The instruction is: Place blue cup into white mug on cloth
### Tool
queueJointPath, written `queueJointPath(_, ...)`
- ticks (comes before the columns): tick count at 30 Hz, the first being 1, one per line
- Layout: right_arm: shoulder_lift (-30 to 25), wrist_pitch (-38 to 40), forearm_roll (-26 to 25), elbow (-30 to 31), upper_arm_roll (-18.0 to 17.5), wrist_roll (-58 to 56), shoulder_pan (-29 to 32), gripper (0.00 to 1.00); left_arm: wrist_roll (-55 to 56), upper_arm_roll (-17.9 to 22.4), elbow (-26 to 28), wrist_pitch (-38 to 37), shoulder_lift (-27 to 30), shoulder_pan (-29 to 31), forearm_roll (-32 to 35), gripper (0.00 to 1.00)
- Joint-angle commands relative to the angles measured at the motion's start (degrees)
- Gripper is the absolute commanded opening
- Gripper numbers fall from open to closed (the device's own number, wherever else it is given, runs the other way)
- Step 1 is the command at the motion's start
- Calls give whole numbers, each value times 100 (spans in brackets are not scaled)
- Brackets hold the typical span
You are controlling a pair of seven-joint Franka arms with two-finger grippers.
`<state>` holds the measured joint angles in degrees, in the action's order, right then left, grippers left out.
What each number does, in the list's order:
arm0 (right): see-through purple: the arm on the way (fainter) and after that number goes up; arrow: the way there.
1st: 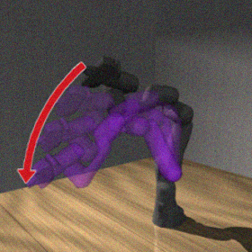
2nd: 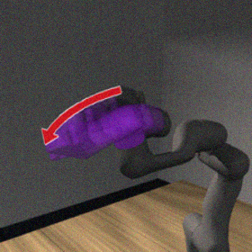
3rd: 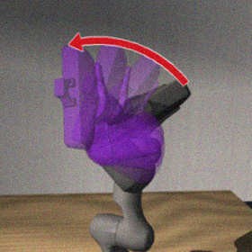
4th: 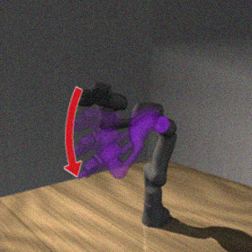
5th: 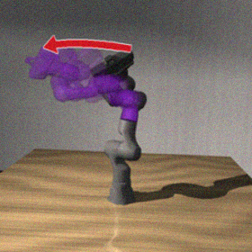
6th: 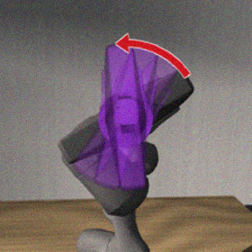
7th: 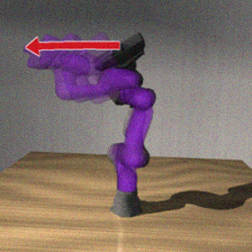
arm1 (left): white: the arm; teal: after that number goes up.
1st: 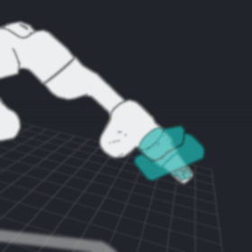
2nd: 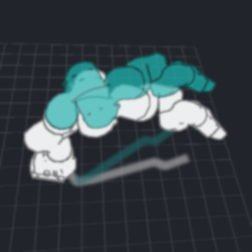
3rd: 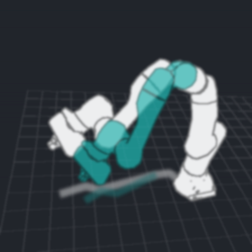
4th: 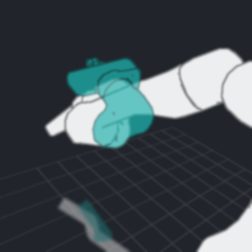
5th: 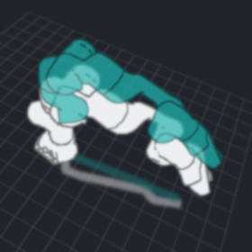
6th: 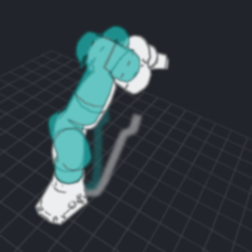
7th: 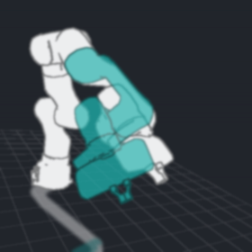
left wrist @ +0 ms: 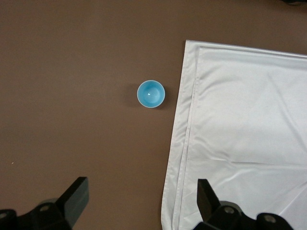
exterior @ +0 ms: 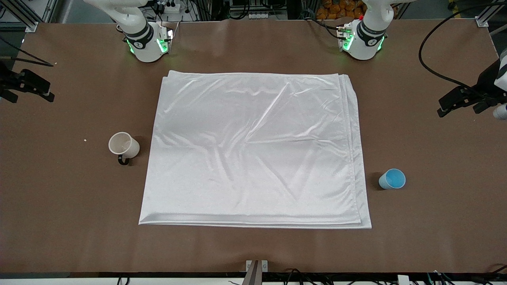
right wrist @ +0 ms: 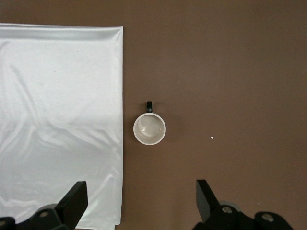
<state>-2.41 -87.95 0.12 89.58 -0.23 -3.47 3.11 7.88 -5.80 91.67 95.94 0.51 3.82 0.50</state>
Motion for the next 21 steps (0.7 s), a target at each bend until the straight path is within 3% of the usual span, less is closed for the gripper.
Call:
queueJointPath(1,4,-12,-126,-11,49,-48,-73,100,-164,-9,9,-75,54,49,-94,100)
queueJointPath(16,12,-12,-126,16,49,-57,-38,100,-182,0,44,-75,-51,66,-86,100)
queueJointPath(21,74,-12,-126,51,49,-40,6,100,-173,0,53,-58,-402,128,-42,100)
